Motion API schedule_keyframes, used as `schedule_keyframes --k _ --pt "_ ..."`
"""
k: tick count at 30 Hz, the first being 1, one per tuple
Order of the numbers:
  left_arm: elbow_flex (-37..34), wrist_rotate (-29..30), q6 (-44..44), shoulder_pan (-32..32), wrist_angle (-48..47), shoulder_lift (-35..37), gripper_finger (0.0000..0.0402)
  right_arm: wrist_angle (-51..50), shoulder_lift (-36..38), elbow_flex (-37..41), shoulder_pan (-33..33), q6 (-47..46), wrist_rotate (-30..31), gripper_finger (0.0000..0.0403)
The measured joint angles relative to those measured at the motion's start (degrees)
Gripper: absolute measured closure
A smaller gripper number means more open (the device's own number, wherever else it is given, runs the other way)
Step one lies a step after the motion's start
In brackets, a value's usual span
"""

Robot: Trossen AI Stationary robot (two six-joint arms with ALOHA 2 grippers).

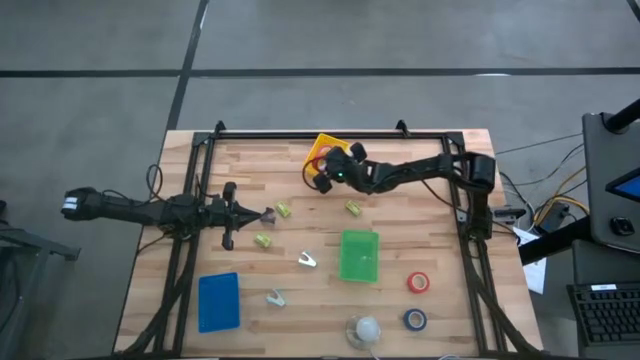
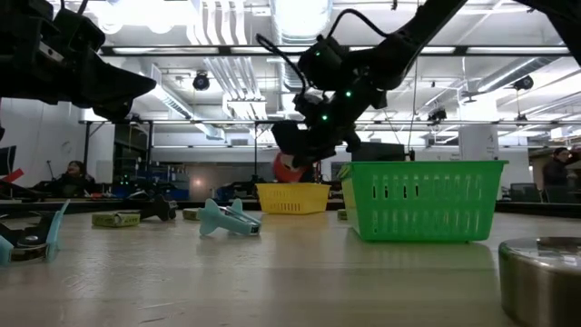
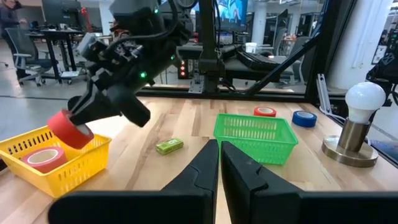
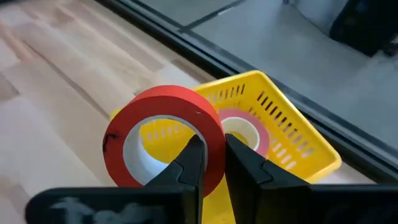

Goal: Pick and place Stapler, Stapler remover, tape
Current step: Put the top orange tape into the yellow bin

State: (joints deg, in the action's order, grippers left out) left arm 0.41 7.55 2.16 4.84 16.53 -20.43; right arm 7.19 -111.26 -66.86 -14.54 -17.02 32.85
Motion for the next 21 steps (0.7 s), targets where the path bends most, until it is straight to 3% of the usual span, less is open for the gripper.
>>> schedule_keyframes --k 7,21 --pt "0.01 0.0 -0.01 0.02 0.01 -0.04 0.0378 -2.62 -1.3 -1.05 -0.19 -0.04 5.8 0.0355" --pt "-0.01 0.0 0.01 0.01 0.01 -0.04 0.0378 -4.05 -0.88 -0.06 0.1 -1.03 1.3 0.0332"
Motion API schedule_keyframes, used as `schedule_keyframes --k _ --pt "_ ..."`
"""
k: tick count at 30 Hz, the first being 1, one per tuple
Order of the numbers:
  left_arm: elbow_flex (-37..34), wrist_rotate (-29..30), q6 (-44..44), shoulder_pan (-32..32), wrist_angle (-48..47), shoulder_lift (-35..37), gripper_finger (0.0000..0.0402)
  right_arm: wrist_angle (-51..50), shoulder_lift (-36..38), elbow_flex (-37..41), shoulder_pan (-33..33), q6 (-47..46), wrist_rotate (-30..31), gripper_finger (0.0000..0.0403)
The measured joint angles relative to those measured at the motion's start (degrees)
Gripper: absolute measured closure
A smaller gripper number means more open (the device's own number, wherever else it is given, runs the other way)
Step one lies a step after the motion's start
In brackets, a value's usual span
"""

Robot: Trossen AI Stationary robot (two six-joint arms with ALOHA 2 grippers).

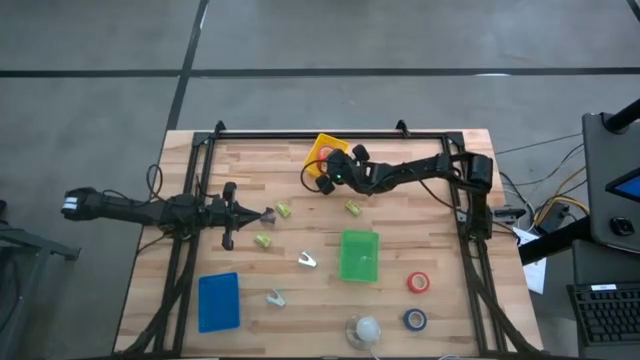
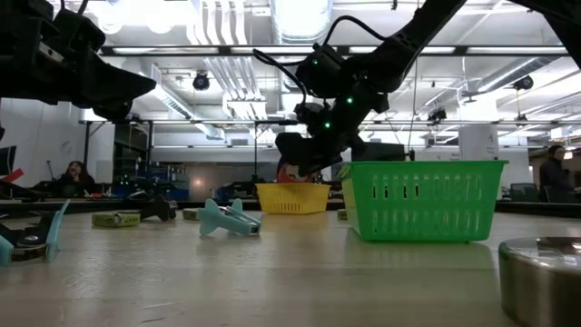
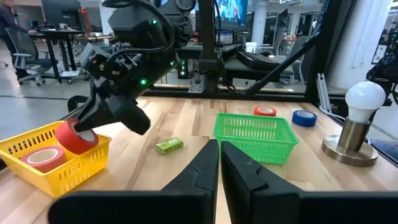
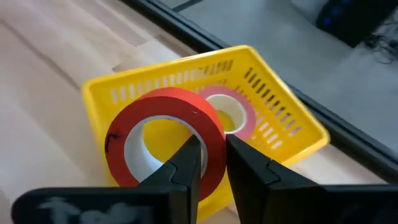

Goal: Pick and place Stapler, Stapler remover, tape
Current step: Put the top orange tape into the yellow bin, then put the orange tape into the yellow bin

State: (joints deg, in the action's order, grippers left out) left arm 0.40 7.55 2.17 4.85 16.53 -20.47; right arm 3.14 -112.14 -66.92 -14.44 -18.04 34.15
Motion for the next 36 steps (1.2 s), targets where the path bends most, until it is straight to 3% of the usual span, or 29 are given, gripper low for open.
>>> schedule_keyframes --k 12,19,28,36 --pt "0.01 0.0 -0.01 0.01 -0.07 0.0 0.0378 -0.04 0.3 -0.04 0.53 -0.24 -3.29 0.0258" --pt "0.01 0.0 -0.01 0.0 -0.15 0.0 0.0378 -7.18 6.32 -0.06 3.78 2.3 -4.66 0.0221" --pt "0.01 0.0 -0.02 0.01 -0.76 -0.01 0.0378 -29.55 16.69 2.83 13.35 -4.35 -3.88 0.0221" --pt "0.01 0.0 -0.01 0.01 -0.97 -0.02 0.0378 -36.47 29.37 10.39 24.63 -19.01 -4.22 0.0237"
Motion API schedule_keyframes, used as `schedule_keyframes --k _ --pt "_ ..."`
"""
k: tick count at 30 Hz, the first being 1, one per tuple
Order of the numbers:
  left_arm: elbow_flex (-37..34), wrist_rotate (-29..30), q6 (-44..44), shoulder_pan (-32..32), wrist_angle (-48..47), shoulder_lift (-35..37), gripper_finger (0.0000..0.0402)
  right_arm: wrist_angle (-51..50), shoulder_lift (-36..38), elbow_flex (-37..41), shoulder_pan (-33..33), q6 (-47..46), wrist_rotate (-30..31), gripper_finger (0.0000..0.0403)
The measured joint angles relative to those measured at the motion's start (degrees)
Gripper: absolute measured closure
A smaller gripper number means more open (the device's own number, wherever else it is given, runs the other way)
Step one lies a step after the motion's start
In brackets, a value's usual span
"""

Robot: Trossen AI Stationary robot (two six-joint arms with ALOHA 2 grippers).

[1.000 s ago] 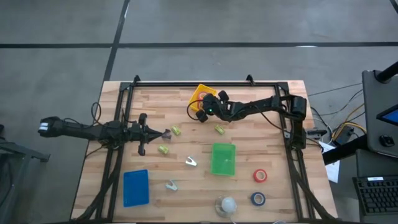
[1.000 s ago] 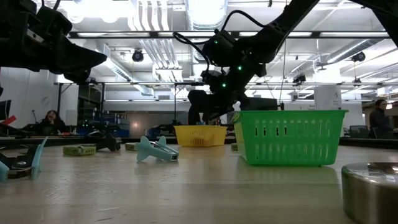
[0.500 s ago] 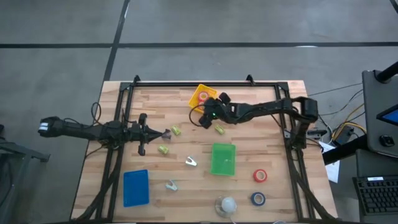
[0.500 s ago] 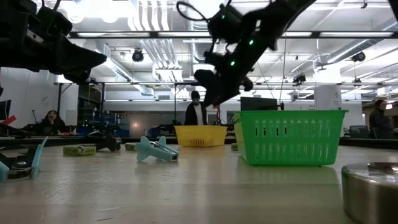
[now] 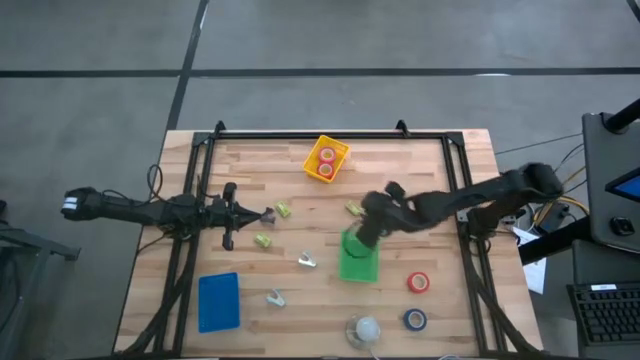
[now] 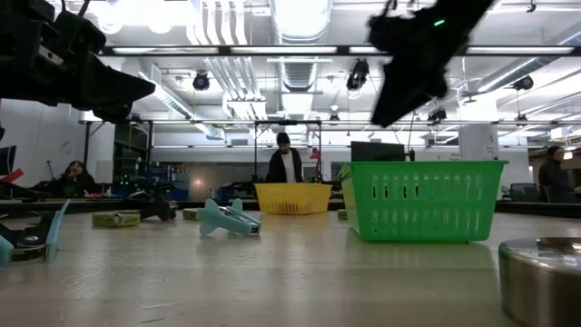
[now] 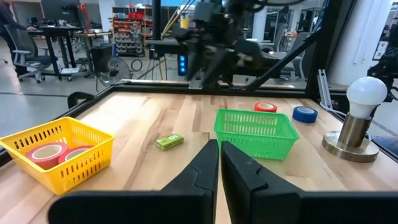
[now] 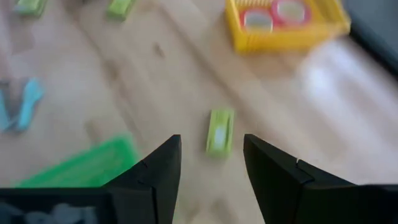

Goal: Pick and place Stapler, Stapler remover, tape
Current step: Put the orange tape into the yellow bin

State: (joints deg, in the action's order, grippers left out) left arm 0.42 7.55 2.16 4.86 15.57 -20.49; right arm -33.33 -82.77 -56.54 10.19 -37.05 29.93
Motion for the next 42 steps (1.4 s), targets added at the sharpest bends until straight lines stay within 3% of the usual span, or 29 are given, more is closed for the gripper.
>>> schedule_keyframes --k 10,17,34,42 --pt "0.01 0.0 -0.01 -0.01 -0.24 0.0 0.0378 -2.45 13.36 13.39 10.98 -21.94 -14.68 0.0253" --pt "0.01 0.0 0.0 0.0 -0.67 0.0 0.0378 -2.48 16.12 20.03 16.7 -34.64 -18.46 0.0258" --pt "0.0 0.0 -0.01 0.0 -1.19 -0.01 0.0378 -4.23 14.59 20.99 28.25 -42.28 -25.51 0.0178" --pt "0.01 0.0 0.0 -0.01 -1.19 0.0 0.0378 -5.72 11.12 20.99 30.46 -45.38 -25.98 0.0179"
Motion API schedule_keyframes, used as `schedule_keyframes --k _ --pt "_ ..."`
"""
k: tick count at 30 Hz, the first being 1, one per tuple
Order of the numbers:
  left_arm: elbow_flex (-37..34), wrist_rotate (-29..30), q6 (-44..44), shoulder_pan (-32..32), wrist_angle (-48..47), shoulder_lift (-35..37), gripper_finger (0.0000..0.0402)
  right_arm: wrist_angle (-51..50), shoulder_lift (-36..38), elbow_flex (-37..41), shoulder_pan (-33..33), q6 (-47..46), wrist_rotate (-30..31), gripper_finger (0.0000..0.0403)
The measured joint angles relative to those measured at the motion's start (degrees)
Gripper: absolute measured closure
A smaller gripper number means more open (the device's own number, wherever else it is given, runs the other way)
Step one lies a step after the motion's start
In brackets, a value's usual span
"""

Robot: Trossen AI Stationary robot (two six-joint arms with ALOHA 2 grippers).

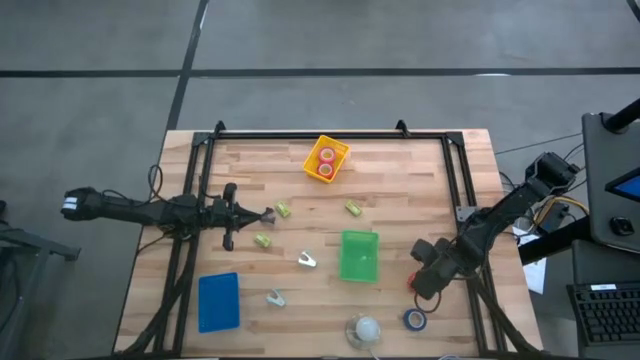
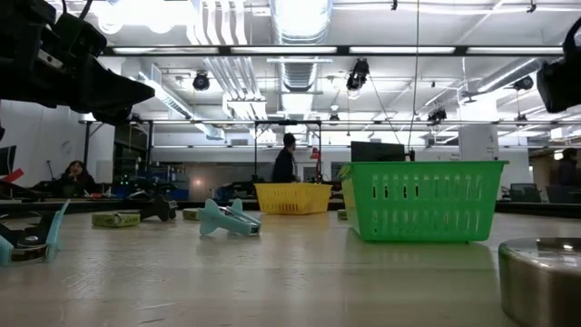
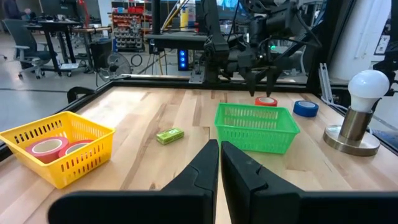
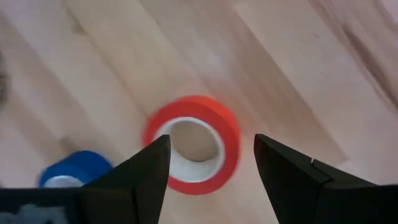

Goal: Pick and place Stapler, Stapler remover, tape
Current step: Put the orange tape into the yellow bin

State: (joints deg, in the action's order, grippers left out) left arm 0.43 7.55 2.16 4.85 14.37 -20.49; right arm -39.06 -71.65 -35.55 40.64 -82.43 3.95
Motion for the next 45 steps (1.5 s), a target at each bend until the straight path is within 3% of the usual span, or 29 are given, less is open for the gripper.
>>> schedule_keyframes --k 14,23,34,45 --pt "-0.02 0.0 -0.01 0.0 -0.05 0.0 0.0378 -0.61 -8.66 -0.08 0.0 -0.19 -1.52 0.0212" --pt "-0.02 0.0 0.0 -0.01 -0.39 -0.02 0.0378 -1.21 -8.73 -0.01 0.02 0.48 -0.22 0.027" --pt "-0.02 0.0 -0.01 0.01 -0.37 0.0 0.0378 -0.89 -7.92 0.07 -0.06 1.25 6.14 0.0346" --pt "-0.01 0.0 0.0 0.01 -0.37 -0.01 0.0378 -1.04 -6.25 0.04 -2.75 0.54 19.19 0.0346"
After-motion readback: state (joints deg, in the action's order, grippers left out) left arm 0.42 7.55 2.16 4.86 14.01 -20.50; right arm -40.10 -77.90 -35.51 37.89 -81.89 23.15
